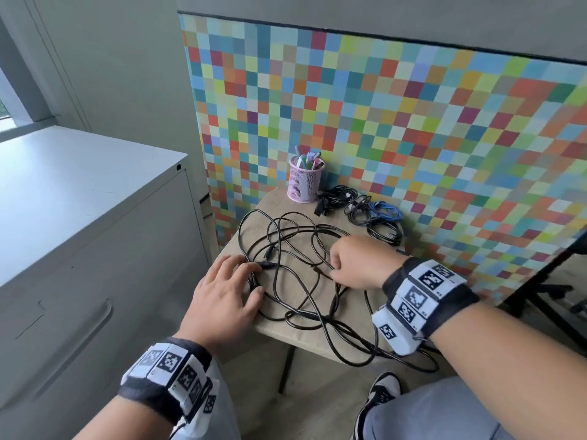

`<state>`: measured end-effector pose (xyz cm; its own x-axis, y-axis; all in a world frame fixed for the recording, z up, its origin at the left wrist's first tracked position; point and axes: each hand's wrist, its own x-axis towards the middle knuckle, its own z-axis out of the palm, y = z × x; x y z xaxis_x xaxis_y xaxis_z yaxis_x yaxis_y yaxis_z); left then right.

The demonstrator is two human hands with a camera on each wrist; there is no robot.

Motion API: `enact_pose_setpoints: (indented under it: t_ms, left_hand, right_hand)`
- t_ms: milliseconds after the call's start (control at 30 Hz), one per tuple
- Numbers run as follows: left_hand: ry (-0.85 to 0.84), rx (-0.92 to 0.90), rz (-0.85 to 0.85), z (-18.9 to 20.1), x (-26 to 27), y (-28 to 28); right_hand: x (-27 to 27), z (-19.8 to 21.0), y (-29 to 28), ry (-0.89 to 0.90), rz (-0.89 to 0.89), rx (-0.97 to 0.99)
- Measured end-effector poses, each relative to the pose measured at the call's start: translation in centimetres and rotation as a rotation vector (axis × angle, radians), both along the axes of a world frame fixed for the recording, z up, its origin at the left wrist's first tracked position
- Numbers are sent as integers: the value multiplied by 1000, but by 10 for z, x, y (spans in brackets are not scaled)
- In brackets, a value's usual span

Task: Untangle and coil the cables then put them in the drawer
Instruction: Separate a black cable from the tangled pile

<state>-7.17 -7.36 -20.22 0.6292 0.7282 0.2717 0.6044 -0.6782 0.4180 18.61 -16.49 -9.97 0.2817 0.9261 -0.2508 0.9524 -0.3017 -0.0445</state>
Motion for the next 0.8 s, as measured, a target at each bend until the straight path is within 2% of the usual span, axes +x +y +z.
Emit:
enact_pose_setpoints:
  t_ms: [100, 200, 367, 600, 733, 800]
  left_hand:
    - [9, -10, -1, 1, -1, 1]
    - [17, -14, 3, 2, 0, 0]
    - [14, -25, 12, 4, 0, -1]
    - [23, -40, 16, 7, 0, -2]
    - [-7, -184, 13, 15, -2, -1]
    - [-28, -204, 35, 25, 1, -5]
  right_hand:
    - [18, 4, -4, 157, -94, 89]
    - [39, 16, -12, 182, -148, 204]
    - [41, 14, -26, 209, -54, -38]
    - [33, -8, -24, 8, 9, 72]
    - [34, -6, -25, -98, 43, 86]
    - [36, -1, -30, -66, 60, 90]
